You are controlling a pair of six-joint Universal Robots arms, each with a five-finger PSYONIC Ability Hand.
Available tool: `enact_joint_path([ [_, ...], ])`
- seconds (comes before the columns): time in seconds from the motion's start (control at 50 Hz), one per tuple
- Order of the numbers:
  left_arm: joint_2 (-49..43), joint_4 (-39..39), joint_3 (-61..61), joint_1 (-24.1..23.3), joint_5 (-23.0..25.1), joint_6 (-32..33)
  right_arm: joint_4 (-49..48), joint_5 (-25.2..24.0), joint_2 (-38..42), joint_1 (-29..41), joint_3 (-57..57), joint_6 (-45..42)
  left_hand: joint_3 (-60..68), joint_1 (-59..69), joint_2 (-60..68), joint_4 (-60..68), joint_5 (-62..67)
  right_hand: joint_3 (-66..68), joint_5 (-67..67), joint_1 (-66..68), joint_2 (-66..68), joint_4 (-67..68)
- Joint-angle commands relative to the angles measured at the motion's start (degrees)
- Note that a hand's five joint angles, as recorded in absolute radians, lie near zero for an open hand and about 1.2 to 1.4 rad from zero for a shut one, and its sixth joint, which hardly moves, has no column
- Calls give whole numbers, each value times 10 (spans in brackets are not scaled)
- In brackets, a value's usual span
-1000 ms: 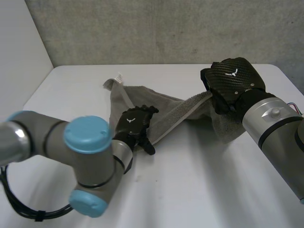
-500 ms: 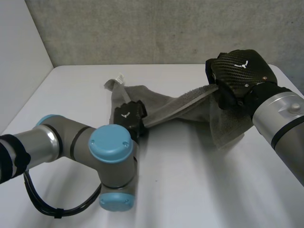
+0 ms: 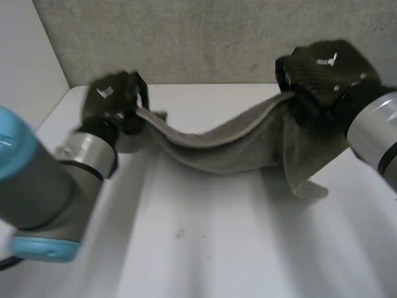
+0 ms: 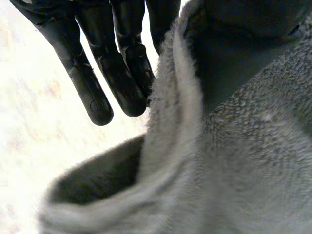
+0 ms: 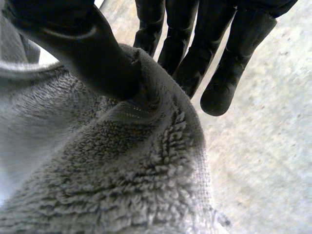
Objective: Fold the towel.
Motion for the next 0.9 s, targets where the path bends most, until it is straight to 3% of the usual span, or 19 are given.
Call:
enact_joint_path([
  [0.02, 132, -129, 75, 25, 0, 104, 60, 0, -34, -2, -100, -9, 104, 118, 103, 103, 114, 34, 35, 44, 39, 32],
  [0.2, 165, -290, 219, 32, 49, 130, 179, 6, -15, -7, -248, -60, 104, 118, 103, 103, 114, 34, 35, 44, 39, 32],
  [0.28, 152, -316, 238, 37, 69, 131, 233, 1, 62, -14, -279, -78, 104, 118, 103, 103, 114, 34, 35, 44, 39, 32],
  [0.46, -45, -327, 268, 57, 78, 131, 229, 4, 185, -12, -327, -92, 104, 118, 103, 103, 114, 34, 35, 44, 39, 32],
  [0.54, -170, -311, 371, 74, 76, 128, 166, 10, 292, -9, -421, -98, 104, 118, 103, 103, 114, 34, 35, 44, 39, 32],
  [0.64, -234, -291, 499, 79, 71, 119, 52, 26, 364, -7, -508, -97, 104, 118, 103, 103, 114, 34, 35, 44, 39, 32],
  [0.76, -221, -237, 553, 79, 45, 64, -107, 53, 355, -7, -515, -89, 104, 118, 103, 103, 114, 34, 35, 44, 39, 32],
  [0.8, -179, -208, 540, 78, 15, 23, -127, 55, 339, -7, -505, -87, 104, 118, 103, 103, 114, 34, 35, 44, 39, 32],
  [0.9, -124, -202, 447, 70, 9, 6, -130, 49, 296, -7, -439, -89, 104, 118, 103, 103, 114, 34, 35, 44, 39, 32],
])
